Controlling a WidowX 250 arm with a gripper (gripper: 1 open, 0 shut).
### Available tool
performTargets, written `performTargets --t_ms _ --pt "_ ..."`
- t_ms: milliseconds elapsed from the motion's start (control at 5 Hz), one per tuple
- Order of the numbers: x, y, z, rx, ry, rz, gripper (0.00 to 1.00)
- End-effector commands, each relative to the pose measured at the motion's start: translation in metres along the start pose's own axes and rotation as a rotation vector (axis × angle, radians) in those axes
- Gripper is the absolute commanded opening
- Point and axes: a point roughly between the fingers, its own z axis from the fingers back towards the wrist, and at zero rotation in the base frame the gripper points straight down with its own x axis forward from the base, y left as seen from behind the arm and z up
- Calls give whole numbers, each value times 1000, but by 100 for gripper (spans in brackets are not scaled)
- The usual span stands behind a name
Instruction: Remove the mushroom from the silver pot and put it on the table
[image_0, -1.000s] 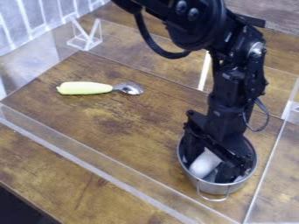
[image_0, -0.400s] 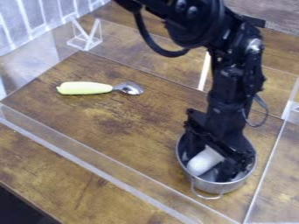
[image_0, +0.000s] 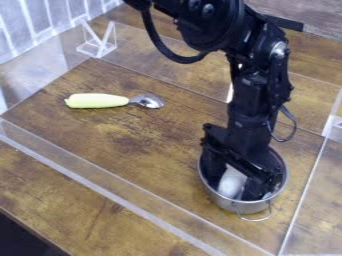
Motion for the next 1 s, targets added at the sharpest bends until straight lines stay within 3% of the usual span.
performTargets --t_ms 0,200,400,600,800 --pt "5 4 26 7 -68 -11 0" --pt "5 1 36 14 -84 -36 100" --pt "1 4 41 23 -101 -83 100" --pt "3 0 40 25 -101 -93 0" --pt "0 0 51 31 -106 -129 0"
